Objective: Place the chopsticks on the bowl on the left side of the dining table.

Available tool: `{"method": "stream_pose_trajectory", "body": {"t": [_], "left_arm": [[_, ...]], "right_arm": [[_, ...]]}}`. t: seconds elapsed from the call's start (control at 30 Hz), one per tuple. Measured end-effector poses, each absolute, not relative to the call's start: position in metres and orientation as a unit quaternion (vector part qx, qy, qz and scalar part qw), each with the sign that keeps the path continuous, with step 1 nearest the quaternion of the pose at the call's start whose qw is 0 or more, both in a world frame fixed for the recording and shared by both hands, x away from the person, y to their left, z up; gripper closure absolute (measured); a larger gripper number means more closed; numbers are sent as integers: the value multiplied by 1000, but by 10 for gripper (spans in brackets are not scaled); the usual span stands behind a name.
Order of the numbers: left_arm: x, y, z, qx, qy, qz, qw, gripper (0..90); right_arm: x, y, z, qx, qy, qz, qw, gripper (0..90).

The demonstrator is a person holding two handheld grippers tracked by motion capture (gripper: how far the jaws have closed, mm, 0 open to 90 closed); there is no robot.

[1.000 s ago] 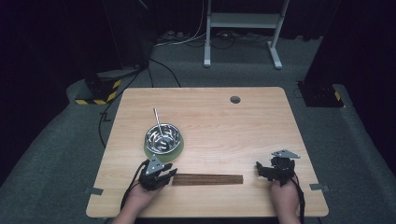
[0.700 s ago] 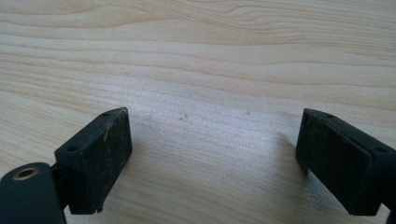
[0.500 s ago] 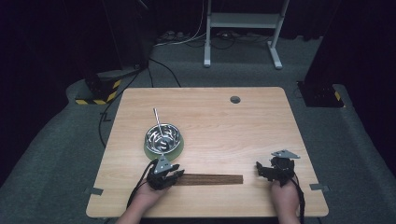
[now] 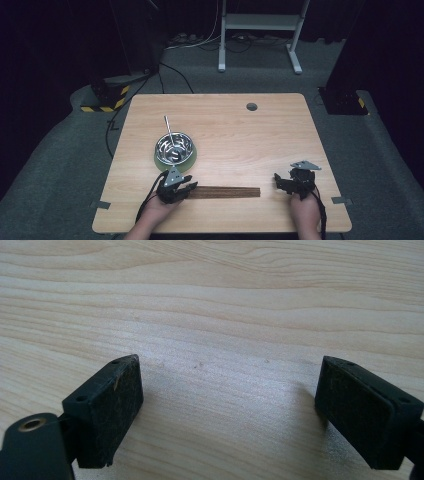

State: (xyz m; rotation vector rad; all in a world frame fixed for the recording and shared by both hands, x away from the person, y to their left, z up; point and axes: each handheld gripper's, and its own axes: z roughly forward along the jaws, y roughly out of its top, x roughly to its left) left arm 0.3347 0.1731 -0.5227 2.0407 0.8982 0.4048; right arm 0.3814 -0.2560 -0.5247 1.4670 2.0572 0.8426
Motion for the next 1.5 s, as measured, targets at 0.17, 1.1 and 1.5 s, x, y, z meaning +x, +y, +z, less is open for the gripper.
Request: {"method": "stream_pose_trajectory", "body": {"t": [0.17, 1.1, 1.5], "left_arm": [[337, 171, -525, 815, 371, 163, 414, 624], [339, 166, -525, 825, 359, 173, 400, 639], [342, 164, -526, 831, 359, 169, 391, 687]], "right_arm": [[381, -256, -524, 537, 750, 308, 233, 117], [379, -256, -523, 537, 754, 305, 224, 120], [379, -256, -523, 536, 755, 306, 224, 125]]}}
